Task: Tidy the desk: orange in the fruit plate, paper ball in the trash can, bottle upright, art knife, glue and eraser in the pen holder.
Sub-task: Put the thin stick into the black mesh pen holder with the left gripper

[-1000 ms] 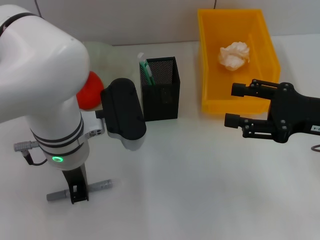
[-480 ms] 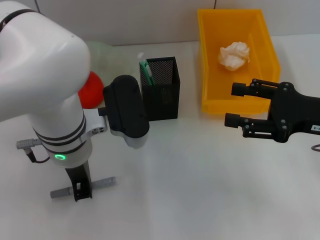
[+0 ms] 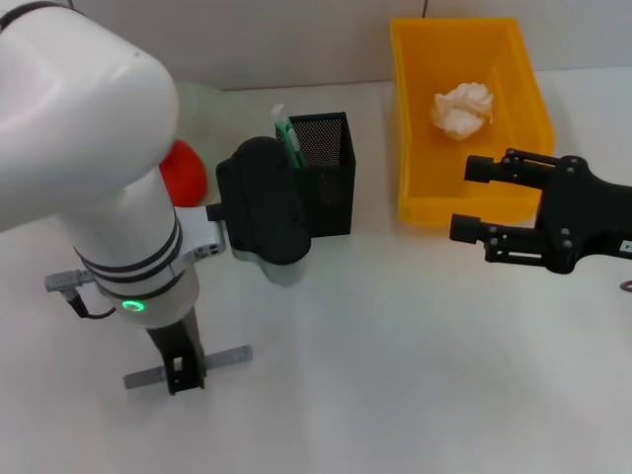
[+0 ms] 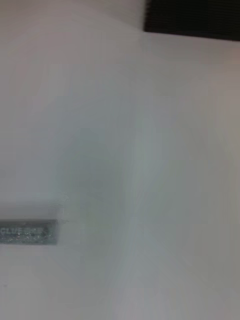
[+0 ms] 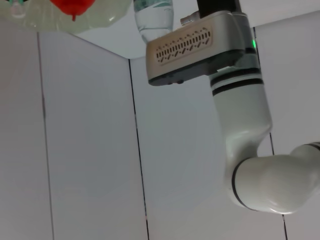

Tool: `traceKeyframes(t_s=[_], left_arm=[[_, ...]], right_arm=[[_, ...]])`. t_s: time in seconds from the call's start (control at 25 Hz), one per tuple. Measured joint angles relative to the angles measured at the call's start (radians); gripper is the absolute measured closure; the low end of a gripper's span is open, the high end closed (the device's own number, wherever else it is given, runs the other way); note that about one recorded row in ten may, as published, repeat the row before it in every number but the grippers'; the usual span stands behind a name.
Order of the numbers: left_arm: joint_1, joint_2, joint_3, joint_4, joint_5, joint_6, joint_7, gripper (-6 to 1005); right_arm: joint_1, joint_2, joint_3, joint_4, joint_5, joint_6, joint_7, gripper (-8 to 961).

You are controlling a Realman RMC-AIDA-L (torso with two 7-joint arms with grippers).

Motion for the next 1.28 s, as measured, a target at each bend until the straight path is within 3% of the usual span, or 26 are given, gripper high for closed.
traceKeyframes(t_s=[0.84, 1.28], left_arm=[[0.005, 0.0, -0.134, 0.144, -0.12, -0.01, -0.021, 867], [0.006, 0.002, -0.148, 0.139, -0.112, -0.091, -0.025, 868]], right_arm=[[-0.024, -0.004, 0.022, 0.006, 0.0, 0.008, -0.007, 191], [-0.044, -0.005, 0.125, 0.006, 0.0, -0.015, -0.009, 191]])
